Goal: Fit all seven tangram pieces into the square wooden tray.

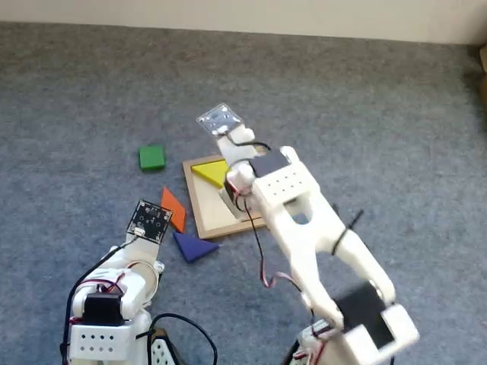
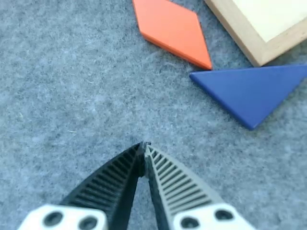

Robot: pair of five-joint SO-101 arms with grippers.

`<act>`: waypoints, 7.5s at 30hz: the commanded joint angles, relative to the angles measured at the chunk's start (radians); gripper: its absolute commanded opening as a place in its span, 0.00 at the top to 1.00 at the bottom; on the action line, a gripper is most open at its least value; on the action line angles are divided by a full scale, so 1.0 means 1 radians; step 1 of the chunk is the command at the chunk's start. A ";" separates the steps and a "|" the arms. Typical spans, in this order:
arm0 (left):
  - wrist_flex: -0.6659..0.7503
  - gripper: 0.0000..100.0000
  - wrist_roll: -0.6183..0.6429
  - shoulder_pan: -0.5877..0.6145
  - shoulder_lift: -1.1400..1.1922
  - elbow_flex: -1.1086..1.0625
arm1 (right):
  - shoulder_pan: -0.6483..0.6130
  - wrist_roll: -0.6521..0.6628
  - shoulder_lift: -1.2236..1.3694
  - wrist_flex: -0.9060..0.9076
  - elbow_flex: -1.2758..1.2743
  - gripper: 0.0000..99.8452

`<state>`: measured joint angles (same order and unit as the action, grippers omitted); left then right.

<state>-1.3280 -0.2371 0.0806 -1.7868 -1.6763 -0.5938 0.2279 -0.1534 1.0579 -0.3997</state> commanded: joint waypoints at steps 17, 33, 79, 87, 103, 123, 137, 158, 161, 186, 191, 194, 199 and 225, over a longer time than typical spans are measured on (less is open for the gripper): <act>-0.006 0.99 -0.011 0.010 -0.027 -0.019 | 0.229 -0.255 0.051 -0.183 -0.019 0.80; -0.006 0.99 -0.011 0.010 -0.027 -0.019 | 0.286 -0.253 0.263 -0.038 0.193 0.80; -0.006 0.99 -0.011 0.010 -0.027 -0.019 | 0.357 -0.201 0.521 0.096 0.384 0.80; -0.006 0.99 -0.011 0.010 -0.027 -0.019 | 0.357 -0.201 0.516 0.137 0.438 0.80; -0.006 0.99 -0.011 0.010 -0.027 -0.019 | 0.326 -0.305 0.522 0.220 0.433 0.80; -0.006 0.99 -0.011 0.010 -0.027 -0.019 | 0.325 -0.413 0.665 0.228 0.443 0.81; -0.006 0.99 -0.011 0.010 -0.027 -0.019 | 0.323 -0.410 0.588 0.303 0.493 0.93; -0.006 0.99 -0.011 0.010 -0.027 -0.019 | -0.035 -0.414 0.392 0.209 0.496 0.93; -0.006 0.99 -0.011 0.010 -0.027 -0.019 | -0.079 -0.413 0.400 0.153 0.484 0.93; -0.006 0.99 -0.011 0.010 -0.027 -0.019 | -0.137 -0.244 0.526 0.114 0.478 0.86; -0.006 0.99 -0.011 0.010 -0.027 -0.019 | -0.133 -0.229 0.400 0.156 0.470 0.86; -0.006 0.99 -0.011 0.010 -0.027 -0.019 | -0.122 -0.229 0.337 0.180 0.464 0.87; -0.006 0.99 -0.011 0.010 -0.027 -0.019 | -0.117 -0.230 0.315 0.213 0.364 0.98; -0.006 0.99 -0.011 0.010 -0.027 -0.019 | -0.030 -0.227 0.325 -0.134 0.159 0.98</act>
<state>-1.3280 -0.2371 0.0806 -1.7868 -1.6763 -0.6460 -0.0146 0.2133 0.9459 -0.2539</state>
